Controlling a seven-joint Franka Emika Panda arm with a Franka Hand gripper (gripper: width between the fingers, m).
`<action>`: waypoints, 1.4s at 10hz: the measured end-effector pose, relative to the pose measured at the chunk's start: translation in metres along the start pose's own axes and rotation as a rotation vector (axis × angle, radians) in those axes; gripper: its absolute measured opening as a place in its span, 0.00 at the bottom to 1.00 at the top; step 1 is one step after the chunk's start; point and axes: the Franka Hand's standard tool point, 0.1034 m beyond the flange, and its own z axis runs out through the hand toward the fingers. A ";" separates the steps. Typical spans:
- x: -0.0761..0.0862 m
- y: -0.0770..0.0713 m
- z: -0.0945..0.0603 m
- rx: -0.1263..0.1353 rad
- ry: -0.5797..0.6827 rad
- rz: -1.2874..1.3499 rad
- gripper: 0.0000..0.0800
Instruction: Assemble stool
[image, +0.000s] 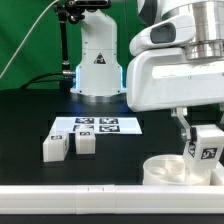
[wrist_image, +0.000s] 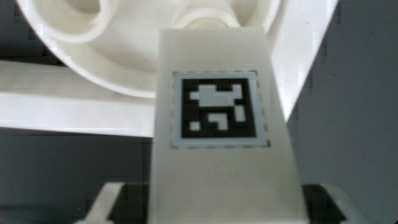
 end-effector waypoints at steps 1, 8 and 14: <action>-0.003 -0.001 0.001 -0.001 0.008 -0.002 0.43; -0.007 -0.003 0.000 -0.016 0.138 -0.010 0.43; -0.009 -0.003 -0.001 -0.024 0.225 -0.013 0.55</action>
Offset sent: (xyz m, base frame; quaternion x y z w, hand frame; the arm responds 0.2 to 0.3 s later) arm -0.0103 0.0017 -0.0043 -0.0070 0.0250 0.0074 0.9996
